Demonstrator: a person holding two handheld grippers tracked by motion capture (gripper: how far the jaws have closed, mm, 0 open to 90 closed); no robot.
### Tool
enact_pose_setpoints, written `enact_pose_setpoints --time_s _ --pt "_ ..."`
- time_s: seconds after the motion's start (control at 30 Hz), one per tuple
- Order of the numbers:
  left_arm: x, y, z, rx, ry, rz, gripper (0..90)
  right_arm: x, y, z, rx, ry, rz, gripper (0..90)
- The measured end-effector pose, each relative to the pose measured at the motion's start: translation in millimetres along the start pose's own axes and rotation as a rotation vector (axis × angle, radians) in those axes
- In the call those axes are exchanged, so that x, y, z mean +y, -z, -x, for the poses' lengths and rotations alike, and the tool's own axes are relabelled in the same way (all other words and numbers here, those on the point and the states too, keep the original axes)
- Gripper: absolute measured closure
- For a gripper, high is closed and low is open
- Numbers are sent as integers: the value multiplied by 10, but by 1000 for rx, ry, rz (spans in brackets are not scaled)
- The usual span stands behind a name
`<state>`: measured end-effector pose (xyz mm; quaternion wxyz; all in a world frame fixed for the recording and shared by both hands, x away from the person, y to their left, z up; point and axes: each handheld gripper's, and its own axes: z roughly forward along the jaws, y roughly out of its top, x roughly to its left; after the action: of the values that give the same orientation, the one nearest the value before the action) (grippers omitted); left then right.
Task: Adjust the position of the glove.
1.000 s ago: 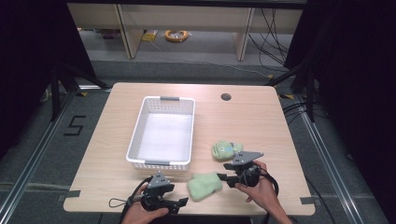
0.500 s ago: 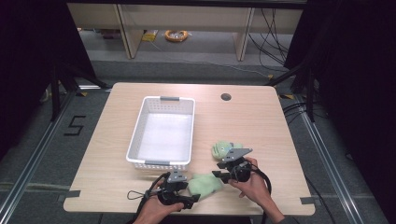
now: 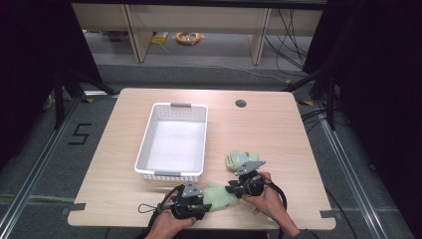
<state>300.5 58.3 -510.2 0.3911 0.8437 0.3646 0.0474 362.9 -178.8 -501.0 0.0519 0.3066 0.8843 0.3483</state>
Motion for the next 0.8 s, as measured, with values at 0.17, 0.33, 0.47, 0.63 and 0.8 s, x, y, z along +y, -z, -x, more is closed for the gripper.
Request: enact_pose_setpoints --time_s 0.17,0.33,0.47,0.63,0.8 --pt "5 22 -11 -20 -3 15 782 -20 29 -8 17 3 6 833" --pt "23 53 3 -39 17 36 820 -26 57 -15 15 13 11 852" --pt "76 127 35 -68 12 68 827 -43 188 -25 25 7 37 856" --pt "129 137 134 -104 8 77 828 -81 384 -45 26 -18 49 857" --pt "212 42 212 -141 -7 71 827 -209 519 -49 -23 -35 73 857"
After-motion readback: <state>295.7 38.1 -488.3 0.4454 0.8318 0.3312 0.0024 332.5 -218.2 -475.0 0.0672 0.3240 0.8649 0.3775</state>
